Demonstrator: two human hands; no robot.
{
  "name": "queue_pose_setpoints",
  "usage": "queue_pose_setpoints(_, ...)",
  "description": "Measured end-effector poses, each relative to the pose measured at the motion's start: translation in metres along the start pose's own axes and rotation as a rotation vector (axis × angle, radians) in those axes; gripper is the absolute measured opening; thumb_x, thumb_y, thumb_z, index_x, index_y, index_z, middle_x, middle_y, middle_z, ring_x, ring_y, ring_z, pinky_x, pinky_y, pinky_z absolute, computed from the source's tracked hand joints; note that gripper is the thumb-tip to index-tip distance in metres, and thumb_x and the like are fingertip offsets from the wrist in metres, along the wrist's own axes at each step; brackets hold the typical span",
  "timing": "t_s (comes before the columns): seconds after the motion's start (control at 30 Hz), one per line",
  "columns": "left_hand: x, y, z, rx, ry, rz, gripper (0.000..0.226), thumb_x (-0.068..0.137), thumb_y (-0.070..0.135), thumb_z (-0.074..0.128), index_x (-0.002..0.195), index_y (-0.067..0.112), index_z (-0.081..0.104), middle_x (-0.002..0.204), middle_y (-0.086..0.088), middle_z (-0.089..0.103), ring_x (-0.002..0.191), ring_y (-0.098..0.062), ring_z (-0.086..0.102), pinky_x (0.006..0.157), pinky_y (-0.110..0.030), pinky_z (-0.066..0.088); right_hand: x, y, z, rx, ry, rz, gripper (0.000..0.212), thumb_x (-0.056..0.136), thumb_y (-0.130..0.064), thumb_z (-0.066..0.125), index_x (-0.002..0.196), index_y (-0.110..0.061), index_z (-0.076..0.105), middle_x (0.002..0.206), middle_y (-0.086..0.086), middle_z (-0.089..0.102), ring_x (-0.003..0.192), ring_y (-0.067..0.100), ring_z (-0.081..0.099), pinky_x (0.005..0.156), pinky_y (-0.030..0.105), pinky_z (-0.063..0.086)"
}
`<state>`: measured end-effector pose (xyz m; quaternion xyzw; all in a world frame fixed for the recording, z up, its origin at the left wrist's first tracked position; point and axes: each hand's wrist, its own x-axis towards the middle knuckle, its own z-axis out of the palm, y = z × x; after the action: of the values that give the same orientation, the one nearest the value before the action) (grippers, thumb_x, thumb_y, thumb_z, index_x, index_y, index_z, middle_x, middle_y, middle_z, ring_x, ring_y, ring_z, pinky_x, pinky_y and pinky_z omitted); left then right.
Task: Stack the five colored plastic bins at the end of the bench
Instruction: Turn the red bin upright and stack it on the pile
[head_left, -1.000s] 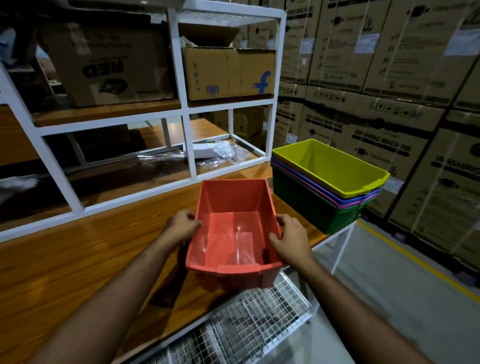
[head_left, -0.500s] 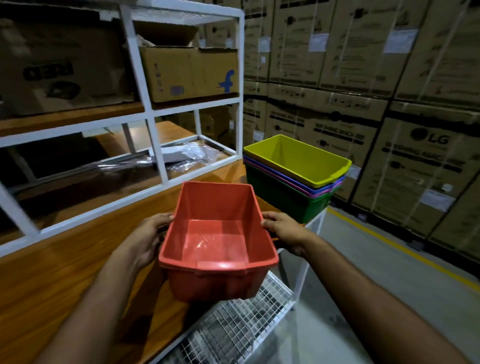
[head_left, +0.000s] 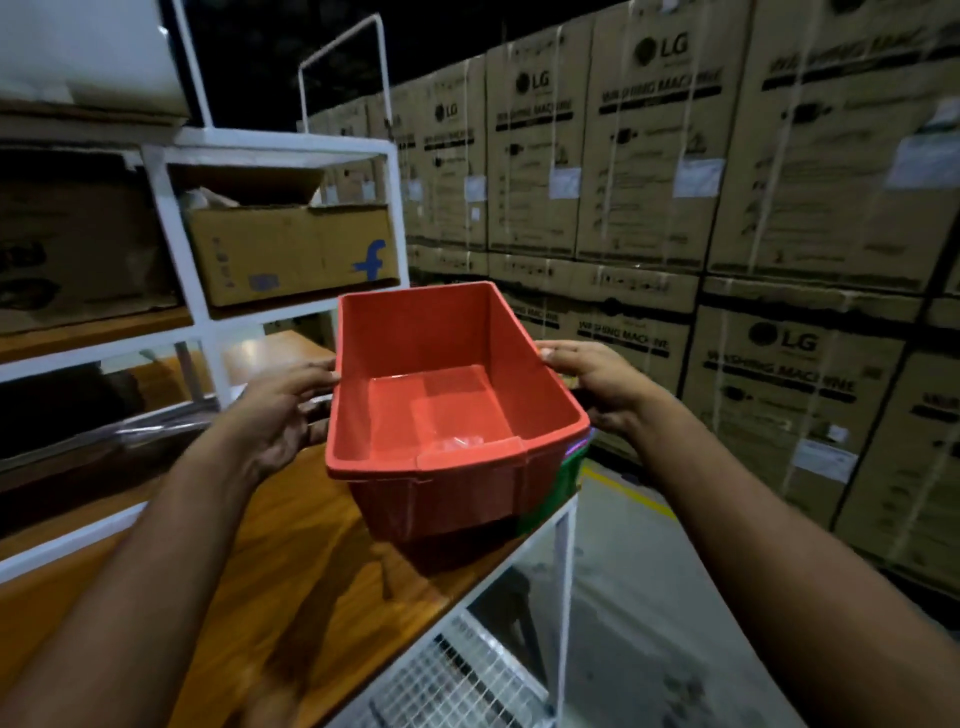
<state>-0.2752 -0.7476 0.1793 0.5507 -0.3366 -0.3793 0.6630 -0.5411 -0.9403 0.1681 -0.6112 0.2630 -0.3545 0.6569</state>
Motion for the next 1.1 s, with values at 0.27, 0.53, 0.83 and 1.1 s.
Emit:
queue_pose_setpoints(0.27, 0.03, -0.022, 0.101, -0.073, 0.023, -0.02, 0.02, 0.092, 0.009, 0.052, 0.097, 0.017, 0.07, 0.072, 0.004, 0.073, 0.069, -0.011, 0.065, 0.047, -0.023, 0.054, 0.033, -0.024, -0.098, -0.059, -0.015, 0.011, 0.025, 0.094, -0.01, 0.056, 0.111, -0.006, 0.073, 0.123, 0.029, 0.062, 0.103, 0.033, 0.049, 0.094, 0.04, 0.044)
queue_pose_setpoints(0.53, 0.067, -0.015, 0.13, -0.055, 0.109, 0.06, 0.026, 0.091, 0.008, 0.052, 0.111, 0.007, 0.069, 0.098, -0.007, 0.068, 0.081, -0.019, 0.062, 0.049, -0.023, 0.053, 0.103, -0.028, -0.131, -0.109, -0.092, -0.006, 0.028, 0.095, -0.009, 0.054, 0.118, -0.002, 0.068, 0.114, 0.023, 0.07, 0.093, 0.027, 0.068, 0.089, 0.038, 0.055)
queue_pose_setpoints(0.83, 0.14, -0.04, 0.143, -0.062, 0.179, 0.031, 0.032, 0.087, 0.004, 0.047, 0.106, 0.014, 0.07, 0.088, 0.003, 0.071, 0.077, -0.015, 0.062, 0.064, -0.029, 0.054, 0.19, -0.019, -0.149, -0.202, -0.12, 0.006, 0.029, 0.098, -0.006, 0.05, 0.121, -0.002, 0.066, 0.115, 0.026, 0.068, 0.096, 0.032, 0.062, 0.078, 0.033, 0.058)
queue_pose_setpoints(1.1, 0.16, -0.065, 0.166, -0.149, 0.344, 0.042, 0.022, 0.09, 0.004, 0.046, 0.092, 0.013, 0.067, 0.082, -0.001, 0.065, 0.066, -0.012, 0.058, 0.042, -0.017, 0.048, 0.221, 0.005, -0.164, -0.212, -0.188, 0.066, 0.025, 0.1, -0.007, 0.049, 0.114, -0.005, 0.068, 0.088, 0.012, 0.077, 0.068, 0.015, 0.072, 0.059, 0.025, 0.059)
